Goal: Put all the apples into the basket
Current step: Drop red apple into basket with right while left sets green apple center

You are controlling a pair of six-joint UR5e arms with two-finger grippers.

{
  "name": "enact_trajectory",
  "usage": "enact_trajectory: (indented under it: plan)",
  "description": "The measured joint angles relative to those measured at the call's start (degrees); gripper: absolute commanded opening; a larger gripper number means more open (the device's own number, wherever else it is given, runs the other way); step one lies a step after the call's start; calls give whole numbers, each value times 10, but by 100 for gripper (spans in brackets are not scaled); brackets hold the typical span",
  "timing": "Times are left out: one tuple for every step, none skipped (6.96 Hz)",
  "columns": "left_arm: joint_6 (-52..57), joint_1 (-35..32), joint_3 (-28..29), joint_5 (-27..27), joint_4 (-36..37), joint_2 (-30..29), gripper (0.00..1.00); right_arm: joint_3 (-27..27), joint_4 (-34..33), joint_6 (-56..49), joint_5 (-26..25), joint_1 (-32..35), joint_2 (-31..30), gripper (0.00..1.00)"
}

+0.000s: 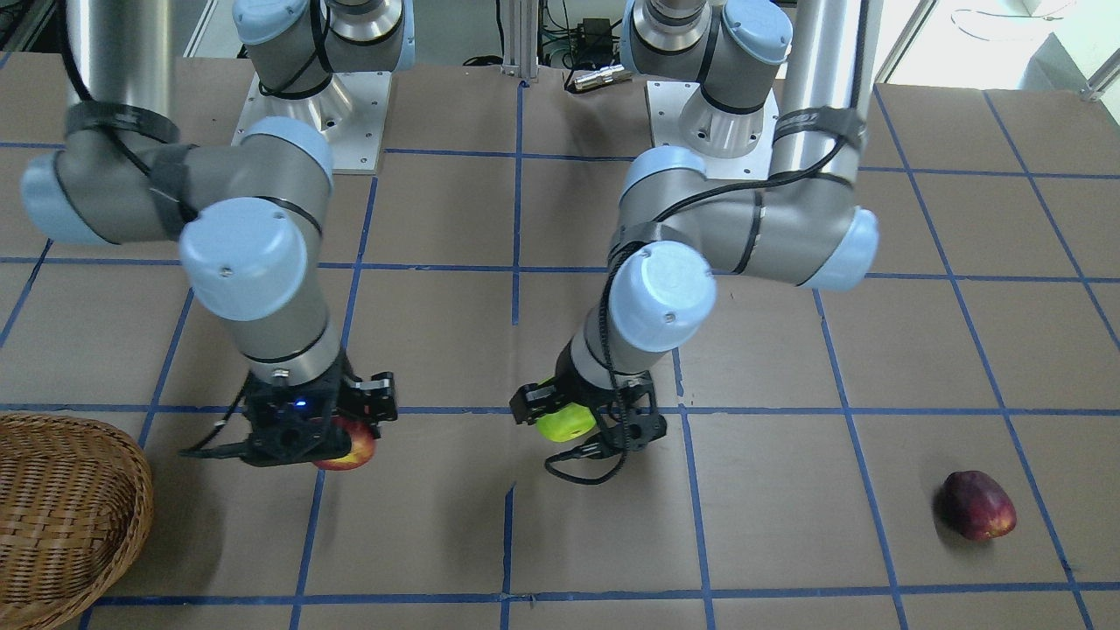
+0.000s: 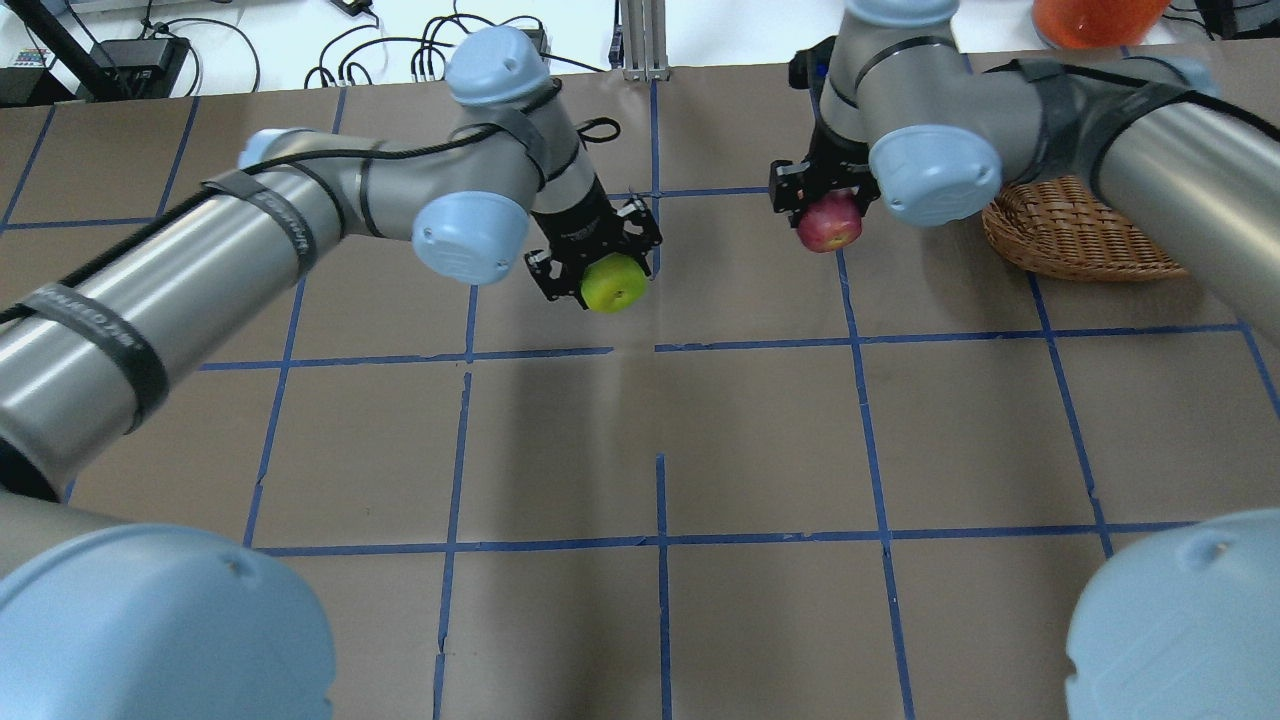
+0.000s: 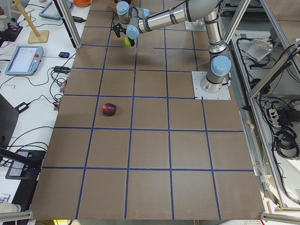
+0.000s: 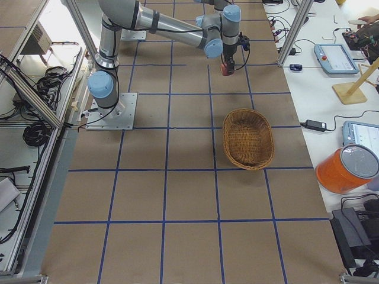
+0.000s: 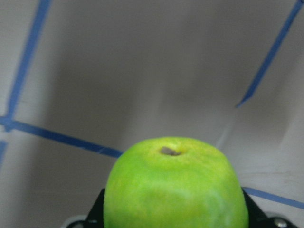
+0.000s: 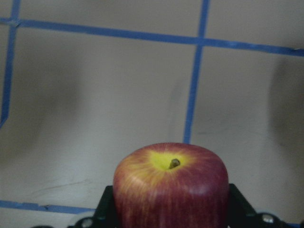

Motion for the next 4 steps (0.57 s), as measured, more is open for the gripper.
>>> enact_trajectory:
  plan:
    - [-13,-21,-14,0,36,-22,100,-13,4,-30,-16,-41,-4,0]
    - [-10,-30,-26,1,54,-30,100,-27,3,-84,-27,-92,1,0]
    - [-4,-32,-31,6,59,-29,100,-45,1,-141,-29,-148,14,0]
    - [1,-28,-28,17,53,-18,100,-71,0,-191,-31,-195,37,0]
